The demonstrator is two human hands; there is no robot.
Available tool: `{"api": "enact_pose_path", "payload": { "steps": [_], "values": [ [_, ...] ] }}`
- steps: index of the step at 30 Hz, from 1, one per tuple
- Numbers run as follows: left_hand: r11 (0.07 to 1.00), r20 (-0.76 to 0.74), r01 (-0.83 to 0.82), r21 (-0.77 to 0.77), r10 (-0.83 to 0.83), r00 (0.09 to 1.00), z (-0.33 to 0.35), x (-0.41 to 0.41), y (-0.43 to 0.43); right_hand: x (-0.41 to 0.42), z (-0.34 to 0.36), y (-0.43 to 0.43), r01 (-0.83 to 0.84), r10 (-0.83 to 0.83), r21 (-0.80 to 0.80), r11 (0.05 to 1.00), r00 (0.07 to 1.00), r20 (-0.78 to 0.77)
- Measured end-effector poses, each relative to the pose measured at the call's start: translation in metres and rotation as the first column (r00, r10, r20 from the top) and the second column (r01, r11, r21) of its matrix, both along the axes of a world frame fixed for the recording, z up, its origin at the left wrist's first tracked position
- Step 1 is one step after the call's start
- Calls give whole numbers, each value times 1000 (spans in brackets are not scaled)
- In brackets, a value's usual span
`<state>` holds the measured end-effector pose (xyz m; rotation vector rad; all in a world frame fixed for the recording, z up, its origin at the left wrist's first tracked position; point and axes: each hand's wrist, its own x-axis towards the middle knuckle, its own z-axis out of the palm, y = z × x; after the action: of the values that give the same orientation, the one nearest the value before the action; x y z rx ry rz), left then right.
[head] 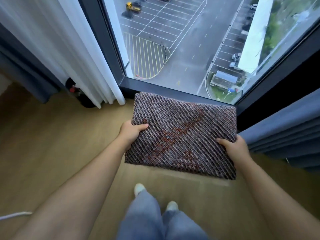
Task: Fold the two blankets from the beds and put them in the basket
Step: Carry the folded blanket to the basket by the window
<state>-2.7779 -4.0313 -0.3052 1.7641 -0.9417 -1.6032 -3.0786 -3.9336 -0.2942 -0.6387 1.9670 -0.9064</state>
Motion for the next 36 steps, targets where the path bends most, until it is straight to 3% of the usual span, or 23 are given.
{"api": "enact_pose_path", "payload": {
  "steps": [6,11,15,22,25,27,31,34,36],
  "values": [
    [991,1,130,1,-130,991,-58,-50,-144,-33,-37,-120,132,-123,103,986,988,-90],
    [976,56,218,28,-219,974,-153,-95,-251,-63,-117,-210,224,-189,227,948,968,-168],
    [969,143,246,17,-245,959,-266,-117,-306,-79,-230,-263,246,-183,298,922,958,-222],
    [971,328,237,-18,-218,919,-476,-124,-348,-88,-450,-324,223,-161,288,931,961,-224],
    [947,442,321,-21,-280,852,-540,-120,-356,-87,-521,-333,160,-82,315,936,966,-247],
    [913,561,409,4,-340,755,-566,-117,-357,-81,-551,-334,140,-40,358,923,962,-271],
    [848,699,520,102,-433,569,-591,-125,-358,-68,-580,-331,248,-56,466,849,920,-388],
    [821,715,548,160,-479,510,-598,-135,-359,-60,-586,-331,267,-29,554,788,916,-400],
    [815,738,568,112,-450,502,-594,-138,-354,-58,-586,-334,250,23,543,802,895,-446]
  ]
}}
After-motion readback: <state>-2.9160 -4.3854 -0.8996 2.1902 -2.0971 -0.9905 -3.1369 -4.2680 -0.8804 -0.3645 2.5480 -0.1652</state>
